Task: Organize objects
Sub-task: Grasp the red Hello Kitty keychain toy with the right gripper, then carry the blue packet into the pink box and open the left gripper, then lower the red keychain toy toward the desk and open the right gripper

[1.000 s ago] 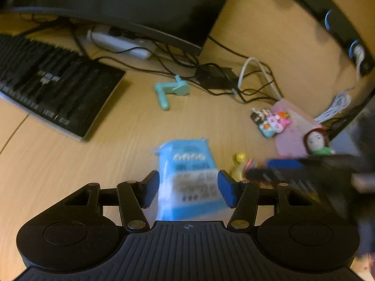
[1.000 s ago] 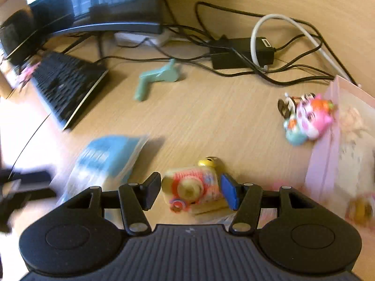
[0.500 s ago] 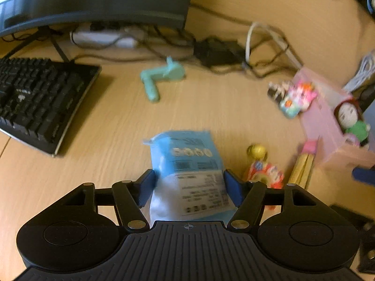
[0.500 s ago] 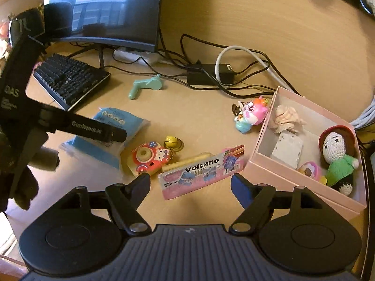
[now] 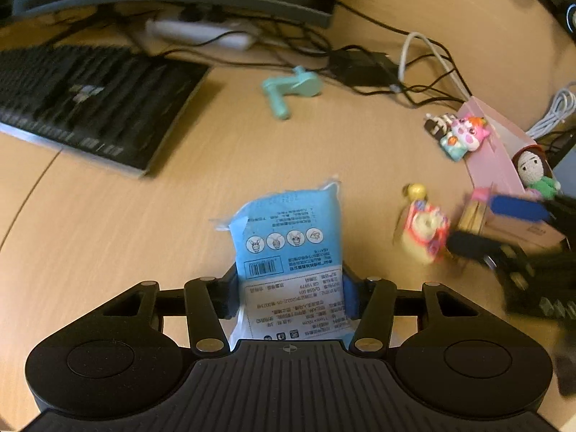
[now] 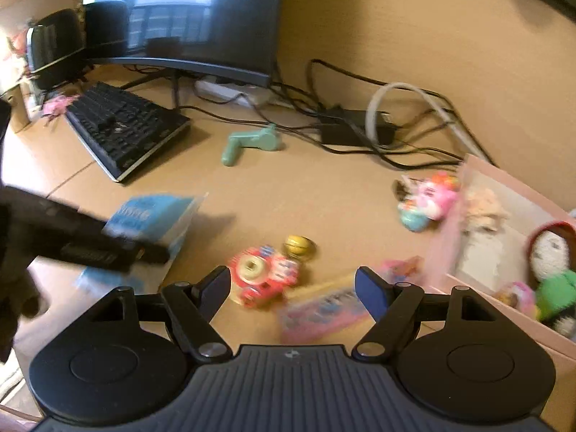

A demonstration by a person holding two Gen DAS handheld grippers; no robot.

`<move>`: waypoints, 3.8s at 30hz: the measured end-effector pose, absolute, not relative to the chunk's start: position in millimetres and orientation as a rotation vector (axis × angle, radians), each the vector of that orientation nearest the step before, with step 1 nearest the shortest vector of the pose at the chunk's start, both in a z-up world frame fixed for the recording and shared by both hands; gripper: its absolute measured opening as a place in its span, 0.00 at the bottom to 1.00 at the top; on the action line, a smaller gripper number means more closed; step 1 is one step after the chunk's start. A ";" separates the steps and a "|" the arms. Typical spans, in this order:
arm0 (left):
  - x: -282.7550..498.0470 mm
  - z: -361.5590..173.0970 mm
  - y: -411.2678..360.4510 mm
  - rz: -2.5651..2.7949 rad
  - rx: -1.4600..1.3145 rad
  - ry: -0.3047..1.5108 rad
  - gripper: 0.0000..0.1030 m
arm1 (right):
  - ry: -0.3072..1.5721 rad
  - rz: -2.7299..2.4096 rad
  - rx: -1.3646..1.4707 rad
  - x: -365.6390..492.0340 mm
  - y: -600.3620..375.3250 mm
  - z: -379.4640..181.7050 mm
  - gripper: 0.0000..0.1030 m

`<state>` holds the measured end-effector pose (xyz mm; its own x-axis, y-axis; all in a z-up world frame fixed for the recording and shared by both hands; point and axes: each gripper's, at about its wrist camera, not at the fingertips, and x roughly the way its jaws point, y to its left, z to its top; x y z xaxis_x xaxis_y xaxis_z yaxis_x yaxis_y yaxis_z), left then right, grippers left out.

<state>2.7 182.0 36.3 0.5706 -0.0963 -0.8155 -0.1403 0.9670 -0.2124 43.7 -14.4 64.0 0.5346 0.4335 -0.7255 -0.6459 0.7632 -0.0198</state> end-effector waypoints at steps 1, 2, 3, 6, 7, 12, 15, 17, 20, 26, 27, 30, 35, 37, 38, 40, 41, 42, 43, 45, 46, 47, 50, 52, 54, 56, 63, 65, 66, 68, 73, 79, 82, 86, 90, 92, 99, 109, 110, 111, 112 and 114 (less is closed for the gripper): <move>-3.0 36.7 185.1 0.029 -0.264 0.968 0.55 | 0.765 0.672 -0.317 45.2 -7.2 60.7 0.75; -7.1 37.3 187.6 0.030 -0.263 0.970 0.55 | 0.759 0.688 -0.337 47.4 0.7 56.6 0.75; -11.1 37.8 191.2 0.029 -0.266 0.974 0.55 | 0.756 0.699 -0.356 50.0 8.0 52.2 0.75; -19.4 38.9 200.3 0.040 -0.272 0.980 0.55 | 0.782 0.687 -0.378 64.6 24.0 37.0 0.75; -21.7 38.9 202.6 0.047 -0.274 0.980 0.55 | 0.802 0.676 -0.374 67.3 26.8 34.5 0.75; -31.5 38.6 214.6 0.056 -0.297 0.976 0.55 | 0.878 0.850 -0.232 42.0 12.9 53.5 0.74; -31.4 36.7 213.3 0.050 -0.299 0.967 0.55 | 0.756 0.749 -0.306 30.1 -2.0 70.4 0.74; -29.0 36.0 209.4 0.054 -0.296 0.964 0.55 | 0.736 0.640 -0.323 39.4 -12.6 69.8 0.74; -26.7 34.8 200.6 0.033 -0.288 0.960 0.55 | 0.745 0.544 -0.325 57.1 -25.3 58.7 0.74; -23.4 34.7 182.6 0.018 -0.243 0.971 0.55 | 0.856 0.571 -0.252 48.8 -33.0 40.2 0.74; -23.2 34.5 179.5 0.016 -0.233 0.970 0.55 | 0.869 0.590 -0.253 40.2 -33.6 38.2 0.74; -21.1 34.3 174.2 0.003 -0.232 0.973 0.55 | 0.924 0.637 -0.273 11.0 -38.5 26.2 0.74; -22.8 34.4 171.6 0.018 -0.232 0.968 0.55 | 0.864 0.657 -0.326 -25.2 -40.7 26.4 0.75; -25.7 35.0 173.8 0.039 -0.229 0.967 0.55 | 0.843 0.674 -0.324 -28.5 -33.1 27.5 0.75; -27.7 35.2 175.6 0.048 -0.229 0.966 0.55 | 0.834 0.683 -0.324 -29.1 -27.9 28.0 0.75; -32.8 35.5 182.9 0.062 -0.241 0.967 0.55 | 0.818 0.709 -0.324 -28.2 -17.0 28.7 0.75; -35.3 35.9 187.2 0.070 -0.246 0.968 0.55 | 0.808 0.724 -0.328 -29.2 -10.4 29.3 0.75; -38.5 36.3 191.9 0.083 -0.249 0.968 0.55 | 0.792 0.739 -0.340 -30.6 -3.6 29.6 0.75; -40.9 36.7 195.6 0.096 -0.252 0.968 0.55 | 0.781 0.747 -0.353 -30.3 3.2 29.7 0.75; -47.5 37.4 205.3 0.121 -0.266 0.966 0.55 | 0.760 0.764 -0.377 -27.9 17.3 29.1 0.75; -50.3 37.8 209.8 0.131 -0.271 0.965 0.55 | 0.752 0.766 -0.380 -27.1 23.0 29.2 0.75; -52.9 38.1 213.9 0.138 -0.273 0.966 0.55 | 0.745 0.764 -0.379 -25.8 28.7 28.9 0.75; -60.9 38.3 221.9 0.145 -0.272 0.968 0.55 | 0.738 0.757 -0.366 -16.4 41.1 25.2 0.75; -64.2 38.7 222.6 0.135 -0.262 0.972 0.55 | 0.759 0.749 -0.350 -9.4 46.9 20.7 0.75; -65.7 39.1 221.3 0.120 -0.246 0.976 0.55 | 0.792 0.746 -0.325 -5.7 47.9 17.7 0.70; -65.5 39.2 217.9 0.104 -0.227 0.981 0.55 | 0.801 0.739 -0.313 -10.4 45.0 20.4 0.59; -58.7 37.6 180.3 -0.042 -0.146 1.003 0.55 | 0.809 0.645 -0.257 -42.3 -5.7 40.1 0.58; -54.5 37.2 161.4 -0.105 -0.115 1.014 0.55 | 0.810 0.582 -0.225 -50.0 -29.1 46.9 0.58; -51.7 37.1 150.1 -0.146 -0.098 1.021 0.55 | 0.808 0.545 -0.207 -54.0 -41.4 50.7 0.58; -46.5 36.9 131.2 -0.221 -0.086 1.035 0.55 | 0.803 0.481 -0.180 -60.3 -63.2 57.0 0.58; -38.2 39.3 75.7 -0.406 -0.018 1.063 0.54 | 0.772 0.340 -0.130 -72.7 -112.3 74.7 0.58; -6.1 105.5 34.5 -0.539 -0.072 0.927 0.54 | 0.708 0.214 -0.047 -88.4 -168.2 91.3 0.58; 22.5 153.1 14.9 -0.540 -0.101 0.777 0.54 | 0.692 0.180 -0.012 -92.5 -185.9 92.7 0.58; 67.3 182.6 -19.9 -0.526 -0.124 0.635 0.54 | 0.681 0.163 0.055 -93.8 -206.2 89.8 0.58; 114.7 172.7 -60.0 -0.528 -0.168 0.617 0.54 | 0.694 0.176 0.087 -92.6 -219.5 80.8 0.58; 133.3 153.4 -77.3 -0.492 -0.142 0.633 0.54 | 0.708 0.186 0.080 -91.7 -221.4 75.5 0.58; 170.6 68.5 -90.1 -0.405 -0.206 0.824 0.55 | 0.731 0.213 0.017 -93.4 -234.9 66.0 0.58; 158.6 46.7 -99.4 -0.266 0.001 0.770 0.57 | 0.771 0.252 0.012 -74.2 -249.4 55.8 0.58; 156.7 50.4 -98.1 -0.257 0.000 0.750 0.57 | 0.767 0.257 0.013 -73.0 -249.6 57.0 0.58; 152.4 56.3 -94.3 -0.260 -0.010 0.729 0.57 | 0.765 0.261 0.010 -72.1 -249.4 57.9 0.58; 148.7 61.3 -91.2 -0.267 -0.023 0.713 0.57 | 0.768 0.266 0.000 -71.0 -248.5 58.3 0.58; 144.1 74.9 -87.3 -0.283 -0.055 0.683 0.57 | 0.779 0.268 -0.027 -70.8 -247.0 57.4 0.58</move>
